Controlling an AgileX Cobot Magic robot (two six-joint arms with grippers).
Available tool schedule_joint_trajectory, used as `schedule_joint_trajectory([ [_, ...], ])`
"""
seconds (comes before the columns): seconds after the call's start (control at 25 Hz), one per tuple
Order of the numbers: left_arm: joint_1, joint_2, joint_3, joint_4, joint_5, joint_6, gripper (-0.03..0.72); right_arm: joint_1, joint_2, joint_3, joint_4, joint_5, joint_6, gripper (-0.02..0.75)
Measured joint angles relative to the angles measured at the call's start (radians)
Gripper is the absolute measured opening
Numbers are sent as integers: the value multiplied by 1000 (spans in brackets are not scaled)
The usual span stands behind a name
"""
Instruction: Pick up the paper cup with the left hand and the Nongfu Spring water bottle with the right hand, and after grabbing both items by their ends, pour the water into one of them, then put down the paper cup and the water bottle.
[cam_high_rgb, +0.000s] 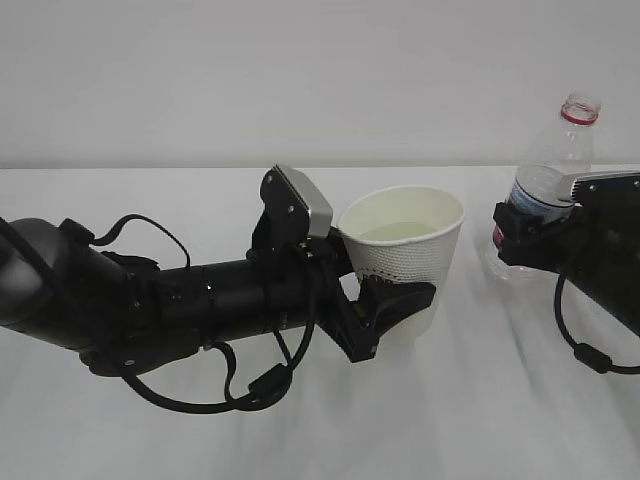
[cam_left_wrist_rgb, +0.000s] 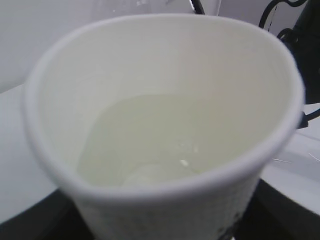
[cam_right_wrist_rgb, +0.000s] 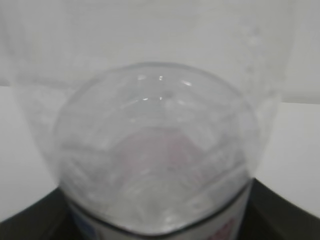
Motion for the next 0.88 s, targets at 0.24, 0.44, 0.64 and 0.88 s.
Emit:
schedule_joint_trajectory([
  [0.24,0,0,0,0,0,0,519,0,0,0,0,0,0,507],
  [0.44,0,0,0,0,0,0,519,0,2,0,0,0,0,589],
  [0.64,0,0,0,0,0,0,519,0,2,0,0,0,0,601],
  [0.88,0,0,0,0,-12,0,519,0,2,0,-17,0,0,602],
])
